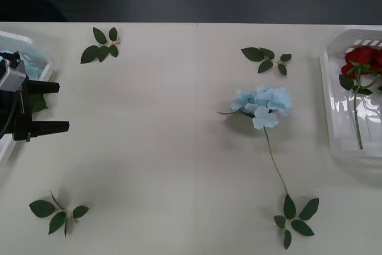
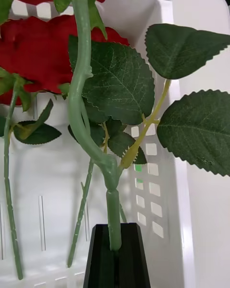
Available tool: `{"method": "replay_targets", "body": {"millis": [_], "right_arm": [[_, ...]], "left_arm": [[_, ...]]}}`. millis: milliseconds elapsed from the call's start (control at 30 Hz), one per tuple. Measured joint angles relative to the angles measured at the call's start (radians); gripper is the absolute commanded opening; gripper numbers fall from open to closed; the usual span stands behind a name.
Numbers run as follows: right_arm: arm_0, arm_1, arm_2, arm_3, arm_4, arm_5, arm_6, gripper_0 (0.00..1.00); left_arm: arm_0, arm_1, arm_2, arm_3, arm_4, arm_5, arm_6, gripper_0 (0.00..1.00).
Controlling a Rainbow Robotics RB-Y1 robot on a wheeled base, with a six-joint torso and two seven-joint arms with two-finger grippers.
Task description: Put the red flowers into the right box and the blue flowers into the left box
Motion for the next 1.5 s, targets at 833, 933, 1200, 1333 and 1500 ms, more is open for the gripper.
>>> {"method": "replay_targets", "body": {"millis": [833,933,1200,1333,1500], "right_arm": [[0.0,0.0,-0.072,-0.04,-0.439,0.01,-0.01,0.74],[0.0,-0.002,-0.12,-0.073,-0.561,0.052,-0.01,0.74],[0.069,-0.048,-0.059,-0.254,-0.763,0.018,-0.01,0.74],[0.159,-0.048,0.056,-0.391,-0.706,-0.117,-0.018,0.74],[0.221,-0.027,0.229,-0.446,-0.6,-0.202,-0.076,0.74]], "left_arm": [[0.0,0.028,0.034,-0.001,0.003,-0.009,0.0,1.0],[0.0,0.028,0.034,-0.001,0.004,-0.009,0.0,1.0],[0.0,0.028,0.034,-0.001,0.026,-0.01,0.0,1.0],[0.0,0.028,0.034,-0.001,0.026,-0.01,0.0,1.0],[0.0,0.028,0.034,-0.001,0.026,-0.01,0.0,1.0]]}}
